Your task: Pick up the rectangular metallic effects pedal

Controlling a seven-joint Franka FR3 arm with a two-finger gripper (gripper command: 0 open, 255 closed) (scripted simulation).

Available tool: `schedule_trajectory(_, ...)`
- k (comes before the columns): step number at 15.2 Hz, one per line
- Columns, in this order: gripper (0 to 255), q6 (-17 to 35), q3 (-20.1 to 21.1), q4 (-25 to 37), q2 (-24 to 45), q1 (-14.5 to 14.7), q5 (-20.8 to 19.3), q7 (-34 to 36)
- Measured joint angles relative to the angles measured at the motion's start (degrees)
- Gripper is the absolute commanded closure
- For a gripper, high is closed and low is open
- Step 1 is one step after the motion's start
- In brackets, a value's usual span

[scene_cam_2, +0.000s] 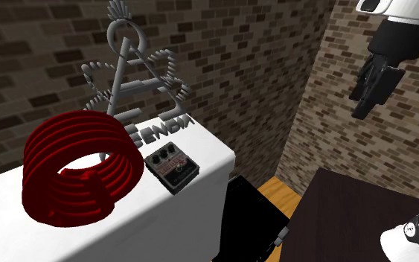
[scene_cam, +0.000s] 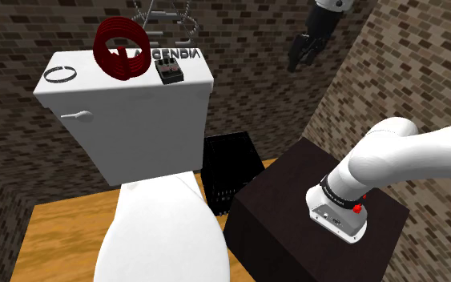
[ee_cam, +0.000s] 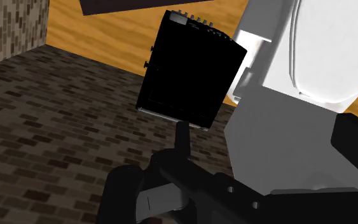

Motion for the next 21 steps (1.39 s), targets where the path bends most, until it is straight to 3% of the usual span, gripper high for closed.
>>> schedule_trajectory(3,0,2.0,1.2,0.5,1.9,0.5,0.2,0.8)
schedule_trajectory(11,0,12.5,9.4,6.3,13.5,2.5,-0.3,6.9)
schedule_trajectory(21,0,21.4,19.2,19.0,30.9,2.2,-8.3,16.0)
